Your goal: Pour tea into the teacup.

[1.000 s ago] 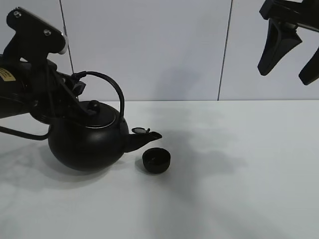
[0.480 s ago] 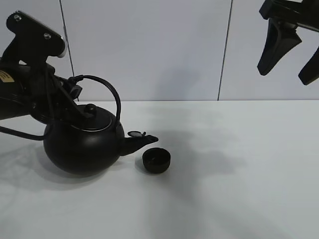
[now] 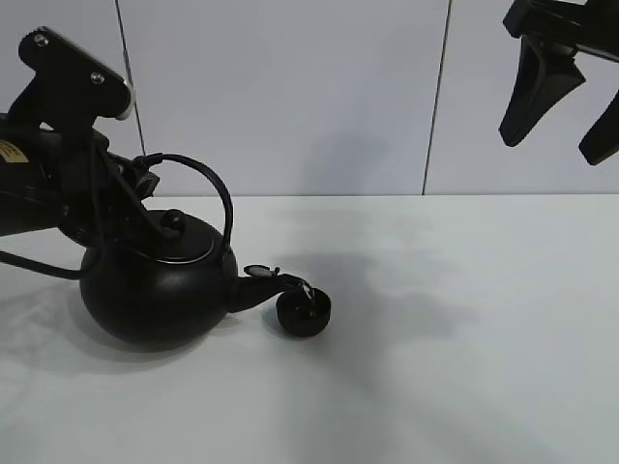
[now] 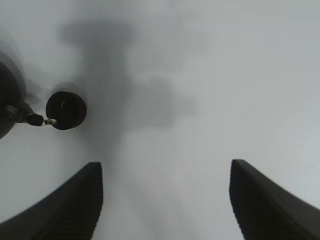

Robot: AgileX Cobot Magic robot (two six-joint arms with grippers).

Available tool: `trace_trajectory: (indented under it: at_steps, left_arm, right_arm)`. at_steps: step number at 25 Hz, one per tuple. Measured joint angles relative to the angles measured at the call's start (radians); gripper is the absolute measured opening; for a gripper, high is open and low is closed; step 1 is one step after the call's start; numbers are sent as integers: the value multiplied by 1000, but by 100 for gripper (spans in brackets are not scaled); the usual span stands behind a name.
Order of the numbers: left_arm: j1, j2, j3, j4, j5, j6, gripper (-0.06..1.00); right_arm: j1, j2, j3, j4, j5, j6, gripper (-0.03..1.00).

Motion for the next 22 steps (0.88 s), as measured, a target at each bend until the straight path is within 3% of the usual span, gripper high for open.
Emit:
trace_trajectory:
  at_steps: [6,22]
  left_arm:
    - [0,0,0,-47,5,49,11]
    - [0,0,0,-54,5,60,11]
  right_arm:
    - [0,0,0,0,0,0,49]
    - [0,0,0,1,1,0,49]
